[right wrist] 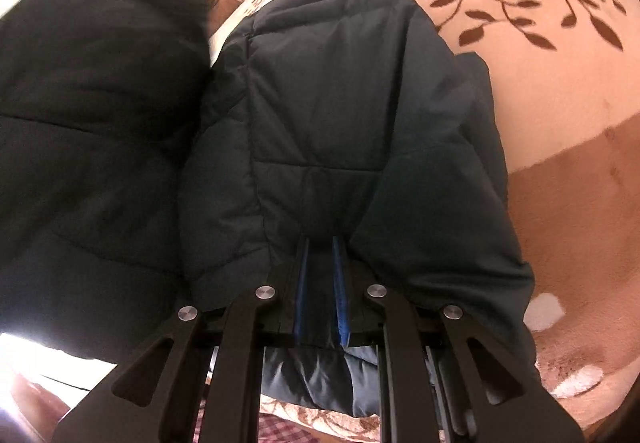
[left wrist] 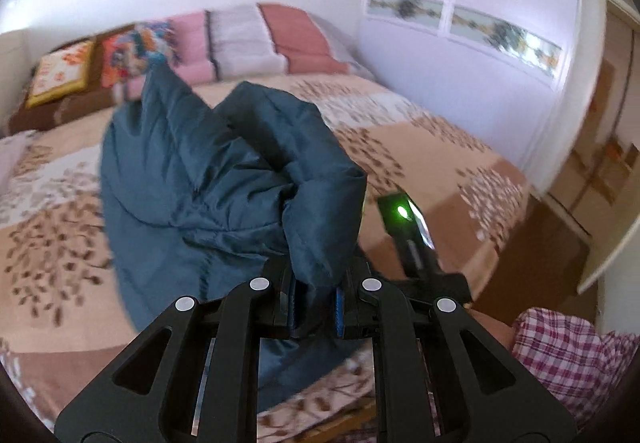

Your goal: Fold large clothes

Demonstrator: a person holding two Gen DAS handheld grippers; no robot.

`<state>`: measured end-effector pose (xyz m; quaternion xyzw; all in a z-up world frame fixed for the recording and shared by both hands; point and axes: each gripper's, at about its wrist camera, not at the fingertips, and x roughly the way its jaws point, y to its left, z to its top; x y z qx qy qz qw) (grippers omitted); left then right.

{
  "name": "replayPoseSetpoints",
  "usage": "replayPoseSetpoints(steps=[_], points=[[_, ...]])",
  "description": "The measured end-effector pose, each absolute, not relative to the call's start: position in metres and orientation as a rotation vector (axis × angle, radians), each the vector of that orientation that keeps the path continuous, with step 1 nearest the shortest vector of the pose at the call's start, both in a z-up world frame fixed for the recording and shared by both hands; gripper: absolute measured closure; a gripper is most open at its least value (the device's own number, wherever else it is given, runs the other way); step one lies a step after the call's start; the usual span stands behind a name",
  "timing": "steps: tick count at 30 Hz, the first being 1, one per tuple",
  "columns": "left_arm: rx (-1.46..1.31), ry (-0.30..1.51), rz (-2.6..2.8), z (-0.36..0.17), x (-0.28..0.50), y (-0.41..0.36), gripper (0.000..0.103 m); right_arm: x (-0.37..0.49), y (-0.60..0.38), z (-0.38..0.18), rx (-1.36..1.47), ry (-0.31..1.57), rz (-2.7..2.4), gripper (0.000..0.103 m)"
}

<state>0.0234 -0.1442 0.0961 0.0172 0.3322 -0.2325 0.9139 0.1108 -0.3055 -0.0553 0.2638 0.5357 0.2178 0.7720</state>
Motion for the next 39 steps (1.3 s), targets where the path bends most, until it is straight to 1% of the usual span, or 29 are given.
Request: replayPoseSetpoints(steps=[5, 10, 16, 22, 26, 31, 33, 34, 35, 36, 39], points=[[0.082, 0.749, -0.542, 0.063, 0.029, -0.176, 0.09, 0.107, -0.323, -0.063, 0.652, 1.162, 0.498, 0.09], [0.039, 0.82, -0.583, 0.039, 0.038, -0.182, 0.089, 0.099, -0.354, -0.07, 0.78, 1.159, 0.534, 0.091], [0.078, 0.864, -0.592, 0.008, 0.036, -0.197, 0.088, 0.081, -0.409, -0.073, 0.888, 1.116, 0.505, 0.091], [0.16, 0.861, -0.584, -0.01, 0.027, -0.209, 0.086, 0.055, -0.452, -0.068, 0.881, 1.083, 0.43, 0.091], [0.197, 0.856, -0.583, -0.016, 0.027, -0.211, 0.084, 0.046, -0.462, -0.067, 0.876, 1.084, 0.388, 0.091], [0.197, 0.865, -0.597, -0.015, 0.03, -0.214, 0.073, 0.03, -0.456, -0.059, 0.855, 1.09, 0.358, 0.091], [0.193, 0.871, -0.619, -0.013, 0.029, -0.217, 0.06, 0.039, -0.443, -0.053, 0.845, 1.092, 0.344, 0.09], [0.196, 0.872, -0.63, -0.013, 0.03, -0.22, 0.056, 0.041, -0.443, -0.051, 0.839, 1.091, 0.337, 0.088], [0.196, 0.872, -0.642, -0.011, 0.027, -0.222, 0.049, 0.042, -0.441, -0.045, 0.83, 1.088, 0.327, 0.089], [0.195, 0.87, -0.65, -0.01, 0.025, -0.225, 0.044, 0.042, -0.441, -0.042, 0.824, 1.082, 0.321, 0.089], [0.176, 0.862, -0.668, 0.0, 0.014, -0.222, 0.041, 0.036, -0.445, -0.025, 0.798, 1.054, 0.306, 0.088]])
